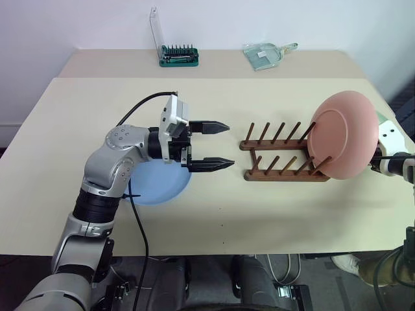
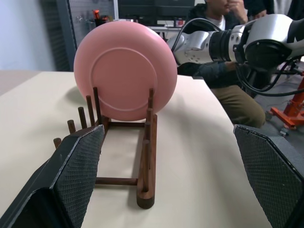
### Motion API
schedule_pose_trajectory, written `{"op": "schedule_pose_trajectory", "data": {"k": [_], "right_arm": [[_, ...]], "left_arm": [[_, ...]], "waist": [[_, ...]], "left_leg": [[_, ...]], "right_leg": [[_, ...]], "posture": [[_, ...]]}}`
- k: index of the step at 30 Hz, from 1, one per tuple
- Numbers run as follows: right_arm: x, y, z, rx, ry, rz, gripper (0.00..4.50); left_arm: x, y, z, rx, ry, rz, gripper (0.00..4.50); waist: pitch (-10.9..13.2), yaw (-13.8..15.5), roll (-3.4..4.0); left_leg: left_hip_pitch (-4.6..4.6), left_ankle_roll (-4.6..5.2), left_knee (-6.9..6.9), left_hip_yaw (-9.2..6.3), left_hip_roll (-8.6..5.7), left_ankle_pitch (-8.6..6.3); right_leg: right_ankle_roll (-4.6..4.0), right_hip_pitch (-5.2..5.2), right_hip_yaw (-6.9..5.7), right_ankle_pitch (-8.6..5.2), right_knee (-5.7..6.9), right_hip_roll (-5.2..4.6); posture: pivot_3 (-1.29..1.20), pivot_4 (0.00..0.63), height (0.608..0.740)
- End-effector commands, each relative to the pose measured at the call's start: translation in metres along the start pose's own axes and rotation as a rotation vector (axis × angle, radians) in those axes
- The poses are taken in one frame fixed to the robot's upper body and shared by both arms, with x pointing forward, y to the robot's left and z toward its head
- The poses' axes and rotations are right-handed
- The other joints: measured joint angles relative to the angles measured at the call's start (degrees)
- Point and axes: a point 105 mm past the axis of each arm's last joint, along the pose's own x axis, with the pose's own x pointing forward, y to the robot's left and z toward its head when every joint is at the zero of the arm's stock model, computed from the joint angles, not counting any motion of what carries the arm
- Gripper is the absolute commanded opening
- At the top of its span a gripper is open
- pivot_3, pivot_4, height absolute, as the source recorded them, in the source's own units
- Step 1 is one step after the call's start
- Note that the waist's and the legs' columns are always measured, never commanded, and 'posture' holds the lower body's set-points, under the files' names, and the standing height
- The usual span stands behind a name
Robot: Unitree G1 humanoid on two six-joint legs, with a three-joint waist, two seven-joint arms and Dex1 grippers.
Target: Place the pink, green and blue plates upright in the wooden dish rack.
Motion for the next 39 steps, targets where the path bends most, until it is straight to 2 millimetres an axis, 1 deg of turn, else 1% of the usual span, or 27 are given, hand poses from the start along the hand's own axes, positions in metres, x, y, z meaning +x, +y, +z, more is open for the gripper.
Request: {"op": "schedule_pose_trajectory", "data": {"k": [1,2,4,5,6,8,12,14,17,19,22,24,27,29,31,39], "right_arm": [[-0.015,-0.028,0.045,0.069,-0.214,-0.129,0.05],[-0.022,-0.037,0.064,0.096,-0.313,-0.173,0.05],[-0.037,-0.051,0.090,0.135,-0.457,-0.248,0.05],[-0.052,-0.061,0.114,0.195,-0.594,-0.283,0.05],[-0.066,-0.066,0.132,0.227,-0.701,-0.297,0.05],[-0.093,-0.065,0.164,0.252,-0.892,-0.255,0.05],[-0.129,-0.043,0.203,0.302,-1.110,-0.078,0.05],[-0.150,-0.026,0.225,0.395,-1.212,0.099,0.05],[-0.174,0.004,0.245,0.515,-1.259,0.381,0.05],[-0.185,0.017,0.249,0.576,-1.260,0.499,0.05],[-0.197,0.028,0.245,0.685,-1.245,0.653,0.05],[-0.197,0.042,0.239,0.708,-1.189,0.736,0.05],[-0.186,0.068,0.222,0.738,-1.057,0.835,0.05],[-0.178,0.082,0.210,0.756,-0.986,0.857,0.05],[-0.172,0.088,0.199,0.777,-0.950,0.851,0.05],[-0.161,0.093,0.171,0.818,-0.865,0.792,0.05]], "left_arm": [[0.001,-0.002,0.010,0.036,-0.030,-0.004,4.50],[0.001,-0.002,0.010,0.035,-0.034,-0.002,4.50],[0.001,-0.001,0.011,0.032,-0.041,0.001,4.50],[0.001,-0.001,0.012,0.030,-0.046,0.003,4.50],[0.001,0.000,0.013,0.029,-0.050,0.005,4.50],[0.002,0.000,0.013,0.031,-0.055,0.005,4.50],[0.003,0.002,0.013,0.028,-0.060,0.004,4.50],[0.003,0.003,0.013,0.027,-0.063,0.005,4.50],[0.003,0.004,0.013,0.021,-0.071,0.004,4.50],[0.002,0.004,0.012,0.021,-0.071,0.005,4.50],[0.000,0.006,0.012,0.026,-0.069,0.013,4.50],[-0.002,0.007,0.012,0.028,-0.070,0.016,4.50],[-0.003,0.008,0.012,0.032,-0.069,0.021,4.50],[-0.003,0.008,0.012,0.033,-0.069,0.022,4.50],[-0.003,0.009,0.012,0.033,-0.070,0.023,4.50],[-0.003,0.010,0.012,0.035,-0.064,0.021,4.50]], "waist": [[0.00,-0.08,0.01],[0.00,-0.08,0.01],[0.05,-0.09,0.09],[0.06,-0.08,0.13],[0.11,-0.05,0.21],[0.11,0.01,0.29],[0.10,0.17,0.28],[0.11,0.20,0.28],[0.11,0.24,0.29],[0.10,0.25,0.28],[0.10,0.44,0.27],[0.10,0.65,0.27],[0.10,1.07,0.27],[0.09,1.28,0.28],[0.09,1.35,0.28],[0.09,1.41,0.28]], "left_leg": [[0.00,0.00,0.00,0.00,0.00,0.00],[0.00,0.00,0.00,0.00,0.00,0.00],[0.00,0.00,-0.01,0.01,0.00,0.00],[0.00,0.00,-0.01,0.01,0.00,0.00],[0.00,0.00,-0.01,0.01,0.01,0.00],[-0.01,0.00,-0.03,0.01,0.00,0.00],[-0.01,0.01,-0.08,-0.06,0.03,-0.01],[-0.01,0.02,-0.03,-0.05,0.02,-0.01],[-0.01,0.02,-0.01,-0.07,0.02,-0.01],[-0.02,0.04,-0.02,-0.08,0.03,-0.02],[-0.04,0.05,-0.02,-0.09,0.02,-0.03],[-0.04,0.07,-0.01,-0.08,0.03,-0.04],[-0.04,0.09,0.00,-0.05,0.03,-0.05],[-0.04,0.09,-0.01,-0.05,0.03,-0.05],[-0.04,0.09,0.01,-0.05,0.03,-0.05],[-0.06,0.11,0.04,-0.06,0.02,-0.06]], "right_leg": [[0.00,0.00,0.00,0.00,0.00,0.00],[0.00,0.00,0.00,0.00,0.00,0.00],[0.00,-0.01,0.01,0.00,0.00,0.00],[0.00,-0.02,0.01,0.00,0.00,0.00],[0.00,-0.02,0.01,0.00,0.01,0.00],[0.01,-0.04,0.02,0.00,0.00,0.00],[0.01,-0.04,-0.05,0.00,0.05,0.01],[0.00,-0.02,-0.05,0.01,0.06,0.00],[0.00,-0.02,-0.04,0.02,0.09,-0.02],[-0.01,-0.03,-0.05,0.01,0.08,-0.02],[-0.01,-0.03,-0.05,0.01,0.07,-0.02],[-0.02,-0.03,-0.04,0.01,0.05,-0.02],[-0.02,-0.05,-0.02,0.01,0.08,-0.02],[-0.02,-0.07,-0.02,0.01,0.10,-0.02],[-0.02,-0.07,-0.02,0.01,0.12,-0.02],[-0.01,-0.07,-0.01,0.01,0.10,-0.01]], "posture": [[0.00,0.150,0.740],[0.00,0.150,0.740],[0.00,0.150,0.740],[0.00,0.150,0.740],[0.00,0.150,0.740],[0.00,0.150,0.740],[0.00,0.150,0.740],[0.00,0.150,0.740],[0.00,0.150,0.740],[0.00,0.150,0.740],[0.00,0.150,0.740],[0.00,0.150,0.740],[0.00,0.150,0.740],[0.00,0.150,0.740],[0.00,0.150,0.740],[0.00,0.150,0.740]]}}
